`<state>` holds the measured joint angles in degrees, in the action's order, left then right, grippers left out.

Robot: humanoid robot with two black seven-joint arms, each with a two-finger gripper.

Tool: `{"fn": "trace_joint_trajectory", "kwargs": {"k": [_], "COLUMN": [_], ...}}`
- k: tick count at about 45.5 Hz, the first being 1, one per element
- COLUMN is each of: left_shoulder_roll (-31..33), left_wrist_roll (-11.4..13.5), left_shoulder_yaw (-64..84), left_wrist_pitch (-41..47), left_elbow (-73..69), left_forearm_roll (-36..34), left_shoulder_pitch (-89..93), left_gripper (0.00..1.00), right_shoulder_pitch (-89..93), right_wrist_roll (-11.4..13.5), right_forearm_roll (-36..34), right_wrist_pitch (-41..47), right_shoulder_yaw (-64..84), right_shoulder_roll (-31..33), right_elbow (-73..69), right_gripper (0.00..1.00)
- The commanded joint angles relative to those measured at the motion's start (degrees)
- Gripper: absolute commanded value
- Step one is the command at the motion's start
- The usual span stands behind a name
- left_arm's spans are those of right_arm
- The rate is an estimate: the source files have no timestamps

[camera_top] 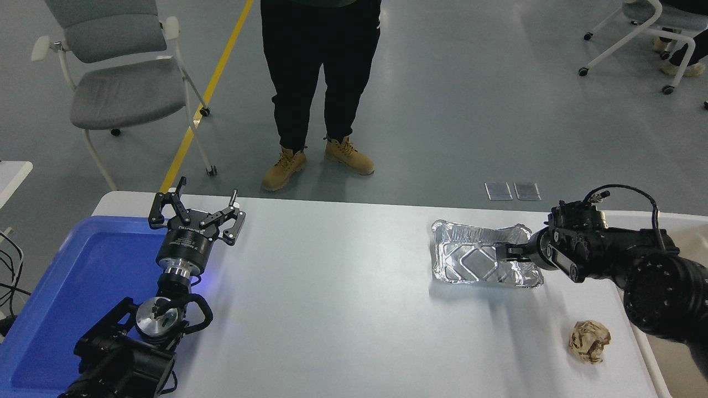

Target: Pick up foil plate and place in dustbin

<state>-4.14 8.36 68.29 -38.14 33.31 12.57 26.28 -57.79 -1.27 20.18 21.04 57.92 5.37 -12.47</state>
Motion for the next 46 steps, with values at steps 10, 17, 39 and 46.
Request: {"fn": "trace_joint_trajectory", "kwargs": {"k": [10,17,39,46], "left_shoulder_roll": [0.0,0.0,0.0,0.0], "left_wrist_roll": [0.0,0.0,0.0,0.0], "left_shoulder_yaw": [0.0,0.0,0.0,0.0], "left_wrist_pitch": [0.0,0.0,0.0,0.0], "left_elbow": [0.0,0.0,0.0,0.0], "left_forearm_roll": [0.0,0.0,0.0,0.0], "left_shoulder_pitch": [0.0,0.0,0.0,0.0], "left_gripper": [0.99,0.99,0.99,0.99], "right_shoulder_pitch": [2.2,2.2,0.8,-1.6], "right_wrist_roll": [-1.5,-2.7,-4.9,-5.8], "right_forearm_roll": [3.2,3.3,3.2,2.5], "right_wrist_pitch": [-1.6,-1.6,-1.4,0.5], "right_shoulder_yaw": [0.4,0.6,-0.4,-2.1], "right_shoulder_roll": [-0.2,-0.3,0.3,0.6], "right_elbow": [1.3,1.3,1.4,0.7], "right_gripper": [0.4,0.0,0.0,0.0]}}
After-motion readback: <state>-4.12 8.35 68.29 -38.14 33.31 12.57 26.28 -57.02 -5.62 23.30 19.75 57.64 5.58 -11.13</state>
